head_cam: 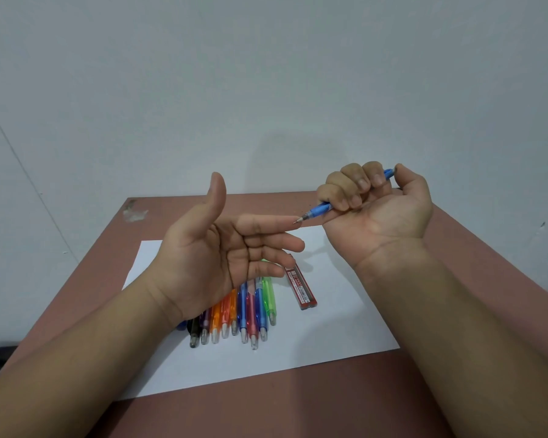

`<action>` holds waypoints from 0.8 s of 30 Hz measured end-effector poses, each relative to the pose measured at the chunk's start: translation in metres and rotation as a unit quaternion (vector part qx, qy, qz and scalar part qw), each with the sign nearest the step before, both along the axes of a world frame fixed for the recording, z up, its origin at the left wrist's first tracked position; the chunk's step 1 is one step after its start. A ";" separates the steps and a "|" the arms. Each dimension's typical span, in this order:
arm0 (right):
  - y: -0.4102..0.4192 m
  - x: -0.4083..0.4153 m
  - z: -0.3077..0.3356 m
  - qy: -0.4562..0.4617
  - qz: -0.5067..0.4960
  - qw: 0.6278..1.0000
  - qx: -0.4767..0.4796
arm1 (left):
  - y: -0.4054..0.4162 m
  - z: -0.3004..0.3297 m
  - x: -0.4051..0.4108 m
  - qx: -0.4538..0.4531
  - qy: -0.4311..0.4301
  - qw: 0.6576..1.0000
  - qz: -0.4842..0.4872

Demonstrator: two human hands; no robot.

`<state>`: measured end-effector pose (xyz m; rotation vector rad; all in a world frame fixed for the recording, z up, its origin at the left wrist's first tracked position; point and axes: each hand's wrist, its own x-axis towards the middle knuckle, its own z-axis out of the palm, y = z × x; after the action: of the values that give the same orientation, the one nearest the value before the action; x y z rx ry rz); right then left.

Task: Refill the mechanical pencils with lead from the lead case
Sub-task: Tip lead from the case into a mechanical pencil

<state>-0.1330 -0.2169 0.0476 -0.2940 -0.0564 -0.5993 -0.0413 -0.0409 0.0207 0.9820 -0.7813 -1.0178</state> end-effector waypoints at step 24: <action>0.002 -0.001 0.001 -0.001 -0.017 1.000 0.012 | 0.001 -0.002 0.003 -0.017 -0.001 0.999 -0.027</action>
<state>-0.1336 -0.2153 0.0490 -0.2715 -0.0459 -0.6327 -0.0379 -0.0401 0.0188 0.9360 -0.8280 -1.0480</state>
